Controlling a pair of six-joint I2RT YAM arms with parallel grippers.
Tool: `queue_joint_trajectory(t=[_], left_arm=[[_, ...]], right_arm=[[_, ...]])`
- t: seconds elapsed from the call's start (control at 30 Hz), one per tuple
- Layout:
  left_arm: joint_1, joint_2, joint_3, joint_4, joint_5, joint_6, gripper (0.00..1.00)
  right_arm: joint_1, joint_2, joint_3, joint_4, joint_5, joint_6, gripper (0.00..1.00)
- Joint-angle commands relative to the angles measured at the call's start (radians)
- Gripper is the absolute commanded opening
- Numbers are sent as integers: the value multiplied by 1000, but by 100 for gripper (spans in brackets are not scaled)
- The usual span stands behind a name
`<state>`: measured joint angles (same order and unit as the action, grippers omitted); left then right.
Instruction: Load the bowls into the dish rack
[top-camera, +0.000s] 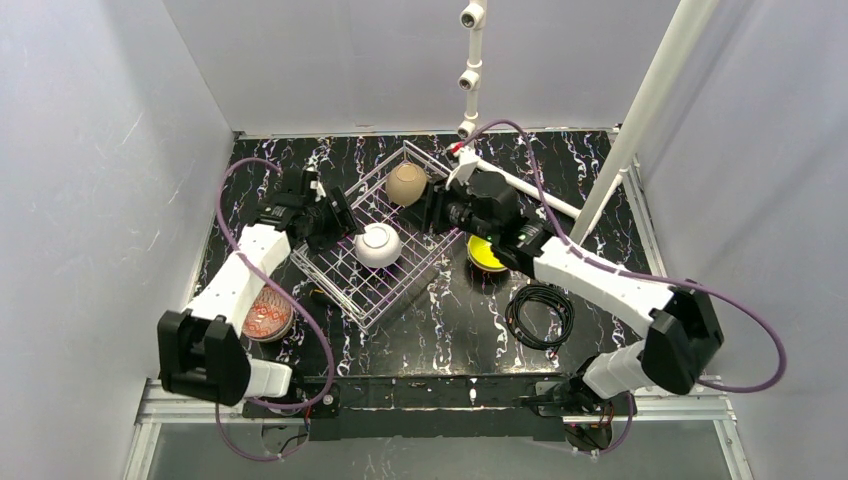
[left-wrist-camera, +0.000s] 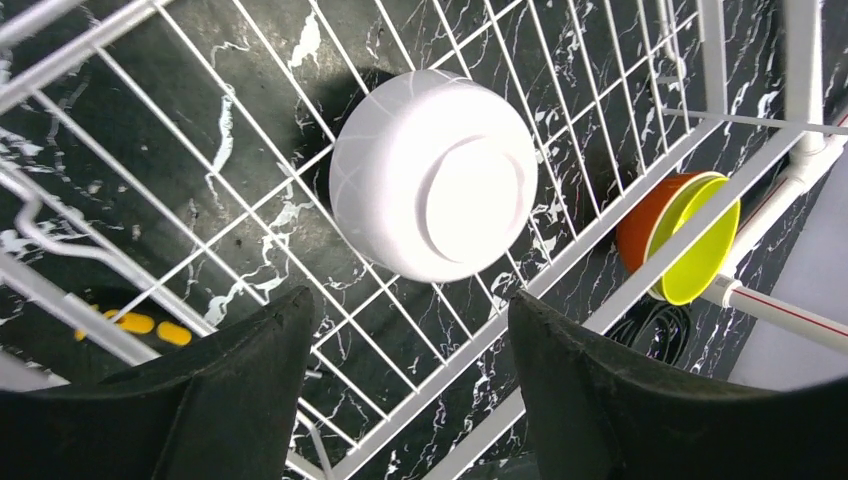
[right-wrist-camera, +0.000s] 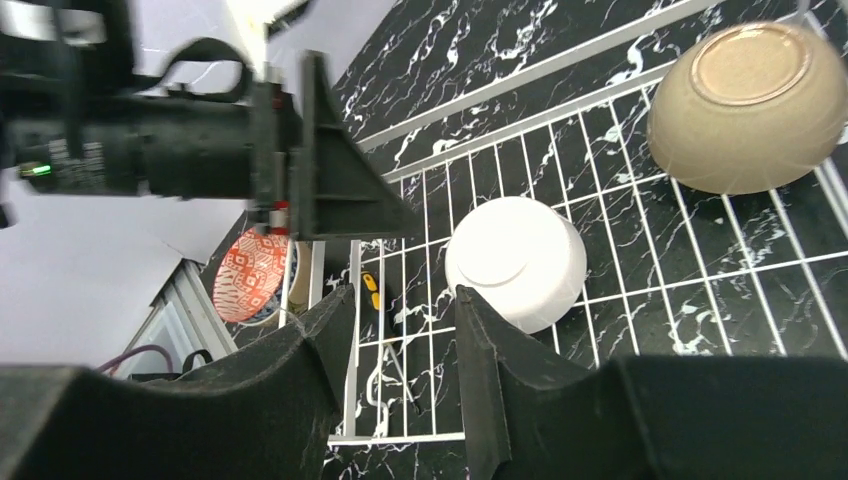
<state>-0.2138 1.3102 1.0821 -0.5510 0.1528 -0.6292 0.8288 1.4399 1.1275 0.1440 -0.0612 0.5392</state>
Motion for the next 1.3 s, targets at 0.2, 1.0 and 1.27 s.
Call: queue_joint_trajectory(t=[0.2, 1.0, 1.27], left_arm=[[-36, 194, 19, 160, 107, -71, 67], [-174, 353, 46, 534, 69, -340, 52], [-227, 251, -30, 436, -43, -357, 65]], right_arm=[[-1, -164, -90, 11, 42, -58, 51], [-2, -251, -159, -35, 89, -52, 51], [-1, -271, -189, -22, 128, -53, 53]])
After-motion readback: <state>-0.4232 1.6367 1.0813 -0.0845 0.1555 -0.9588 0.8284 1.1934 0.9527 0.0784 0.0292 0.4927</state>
